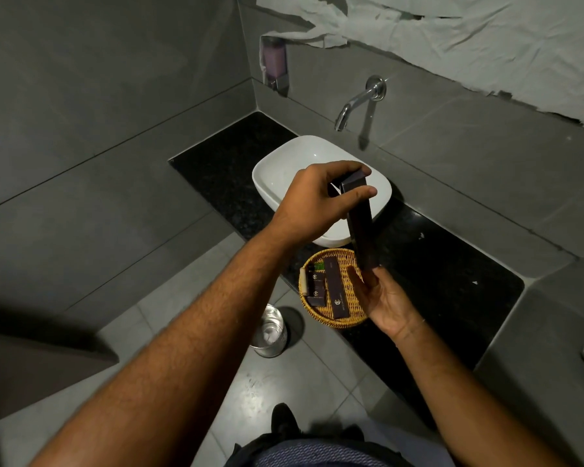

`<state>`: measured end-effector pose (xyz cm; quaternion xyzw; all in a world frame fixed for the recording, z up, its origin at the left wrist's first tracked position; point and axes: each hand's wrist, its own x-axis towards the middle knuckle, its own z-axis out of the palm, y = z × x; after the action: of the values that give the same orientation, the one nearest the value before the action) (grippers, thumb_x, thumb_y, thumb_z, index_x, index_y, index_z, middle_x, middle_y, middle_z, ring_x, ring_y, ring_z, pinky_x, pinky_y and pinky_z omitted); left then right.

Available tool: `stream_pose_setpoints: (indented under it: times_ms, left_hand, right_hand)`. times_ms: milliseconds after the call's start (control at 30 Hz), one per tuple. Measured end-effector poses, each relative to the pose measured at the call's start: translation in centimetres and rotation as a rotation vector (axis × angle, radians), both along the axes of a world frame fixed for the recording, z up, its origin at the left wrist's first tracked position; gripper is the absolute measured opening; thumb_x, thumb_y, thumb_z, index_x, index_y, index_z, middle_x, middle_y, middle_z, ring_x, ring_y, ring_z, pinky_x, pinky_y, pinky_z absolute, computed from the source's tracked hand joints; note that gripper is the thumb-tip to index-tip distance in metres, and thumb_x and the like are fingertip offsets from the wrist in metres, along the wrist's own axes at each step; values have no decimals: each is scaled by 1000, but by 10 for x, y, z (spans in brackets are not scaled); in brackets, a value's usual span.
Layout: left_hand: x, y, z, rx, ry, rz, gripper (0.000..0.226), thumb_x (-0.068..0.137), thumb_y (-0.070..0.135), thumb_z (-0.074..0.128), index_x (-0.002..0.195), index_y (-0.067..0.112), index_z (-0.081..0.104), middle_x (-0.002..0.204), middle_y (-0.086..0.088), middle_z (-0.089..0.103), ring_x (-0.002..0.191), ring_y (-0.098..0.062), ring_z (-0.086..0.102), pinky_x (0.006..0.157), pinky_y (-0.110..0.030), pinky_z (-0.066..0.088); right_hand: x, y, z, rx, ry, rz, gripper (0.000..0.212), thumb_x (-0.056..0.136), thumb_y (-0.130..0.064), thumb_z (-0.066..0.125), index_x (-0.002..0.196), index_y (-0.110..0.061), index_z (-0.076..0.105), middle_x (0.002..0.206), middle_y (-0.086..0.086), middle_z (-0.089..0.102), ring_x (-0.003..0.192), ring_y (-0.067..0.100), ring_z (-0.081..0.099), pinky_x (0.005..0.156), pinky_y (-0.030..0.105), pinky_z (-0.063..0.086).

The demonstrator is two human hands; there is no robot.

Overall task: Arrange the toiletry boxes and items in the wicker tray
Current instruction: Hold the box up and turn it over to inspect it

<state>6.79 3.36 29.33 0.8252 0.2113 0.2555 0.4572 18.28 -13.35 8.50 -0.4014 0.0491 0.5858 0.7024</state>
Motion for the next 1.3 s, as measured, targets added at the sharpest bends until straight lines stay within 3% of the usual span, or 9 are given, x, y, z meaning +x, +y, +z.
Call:
stream_pose_setpoints:
  times_ms: [233, 300, 400, 533, 600, 633, 700, 933, 1300]
  left_hand:
    - [-2, -7, -1, -85, -86, -36, 39, 98, 20, 81, 135, 6, 75, 117, 3, 76, 101, -15, 76, 73, -23, 62]
    - [-4, -9, -6, -131, -133, -23, 40, 98, 16, 82, 135, 5, 72, 119, 0, 75, 104, -20, 75, 84, -34, 65]
    - [-7, -9, -18, -257, -137, 9, 41, 98, 16, 81, 136, 6, 69, 131, -5, 75, 119, -27, 75, 103, -48, 64]
    - [-9, -18, -36, -321, -60, -54, 37, 102, 14, 76, 136, 5, 66, 125, -4, 76, 121, -23, 76, 105, -39, 64]
    - [-8, -24, -43, -310, -28, -64, 30, 102, 15, 76, 127, 0, 69, 115, -7, 77, 111, -24, 79, 100, -43, 66]
    - [-6, -27, -45, -306, -15, -66, 28, 102, 16, 76, 122, -3, 70, 110, -10, 77, 106, -25, 79, 99, -49, 66]
    - [-5, -29, -48, -306, 0, -71, 27, 102, 17, 76, 115, -6, 70, 103, -14, 77, 101, -30, 79, 98, -57, 64]
    - [-11, -30, -54, -316, 15, -79, 25, 103, 18, 75, 107, -6, 73, 102, -23, 79, 99, -41, 80, 97, -63, 61]
    - [-9, -32, -56, -389, -64, 10, 27, 102, 18, 76, 118, -3, 70, 110, -20, 79, 105, -37, 81, 97, -61, 65]
  right_hand:
    - [-8, 2, 2, 18, 66, -43, 73, 83, -26, 70, 151, -12, 46, 122, 19, 74, 103, 33, 76, 73, 42, 67]
    - [-7, 3, 6, 47, 132, -64, 64, 81, -19, 71, 142, -8, 53, 105, 16, 80, 94, 31, 79, 55, 31, 66]
    - [-10, 8, 18, 143, 131, 2, 62, 61, -18, 96, 117, -7, 71, 106, 15, 80, 99, 31, 77, 50, 28, 64]
    - [-11, 20, 26, 119, 110, -22, 77, 75, -22, 84, 144, -3, 55, 150, 24, 54, 120, 35, 62, 55, 30, 66]
    - [-11, 26, 23, 75, 102, -73, 76, 84, -23, 72, 153, -4, 46, 158, 25, 46, 130, 39, 57, 84, 42, 65]
    - [-11, 27, 21, 70, 96, -76, 75, 85, -23, 71, 153, -3, 45, 157, 25, 46, 136, 41, 53, 106, 51, 53]
    - [-12, 26, 18, 74, 81, -67, 73, 87, -22, 72, 152, -2, 46, 155, 27, 48, 143, 41, 48, 123, 56, 30]
    - [-8, 17, 30, 136, 65, -47, 65, 82, -13, 78, 142, -3, 58, 126, 22, 73, 115, 35, 73, 86, 44, 65]
    - [-12, 16, 31, 106, -6, -49, 71, 79, -25, 80, 143, -5, 56, 140, 21, 63, 116, 34, 71, 101, 49, 52]
